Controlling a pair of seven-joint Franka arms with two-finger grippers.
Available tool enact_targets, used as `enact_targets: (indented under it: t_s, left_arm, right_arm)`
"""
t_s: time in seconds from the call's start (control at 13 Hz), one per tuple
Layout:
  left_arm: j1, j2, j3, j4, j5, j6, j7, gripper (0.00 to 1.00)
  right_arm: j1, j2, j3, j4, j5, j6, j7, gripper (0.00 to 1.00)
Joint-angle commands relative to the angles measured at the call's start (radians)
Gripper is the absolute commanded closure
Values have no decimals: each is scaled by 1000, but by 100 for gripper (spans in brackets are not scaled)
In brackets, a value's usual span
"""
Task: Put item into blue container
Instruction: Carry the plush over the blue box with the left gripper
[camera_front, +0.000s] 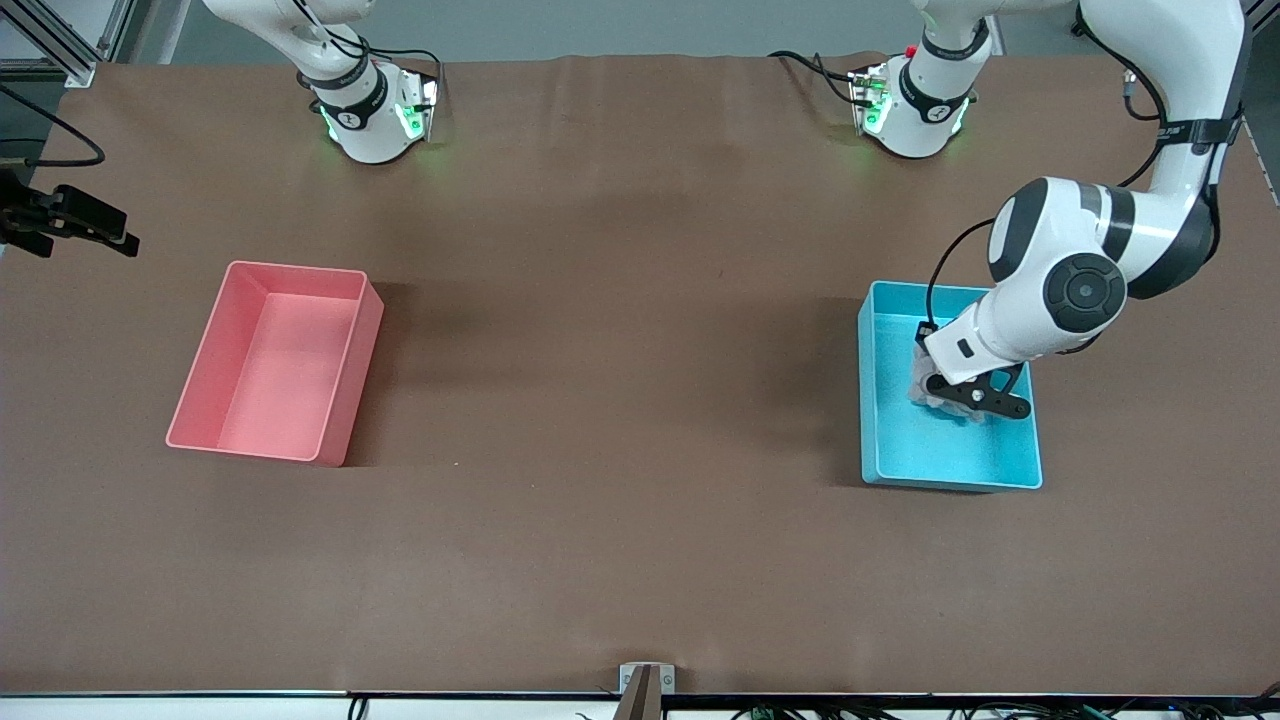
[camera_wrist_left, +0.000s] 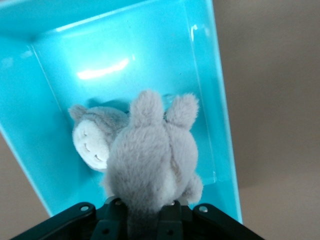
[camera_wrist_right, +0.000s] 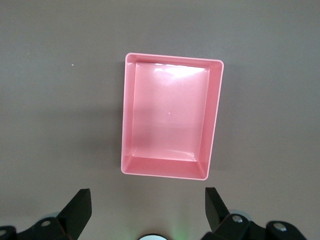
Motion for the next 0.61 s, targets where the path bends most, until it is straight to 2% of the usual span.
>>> enact_targets:
  t_s: [0.0, 0.31, 0.54]
  left_arm:
    - [18, 8, -12, -63, 15, 68, 7, 82]
    - [23, 74, -9, -80, 15, 114, 22, 82]
    - [54, 117, -9, -87, 17, 154, 49, 82]
  right_arm:
    - [6, -34, 3, -24, -19, -21, 11, 0]
    - [8, -25, 3, 58, -17, -78, 12, 0]
    - [5, -29, 2, 71, -17, -127, 12, 0]
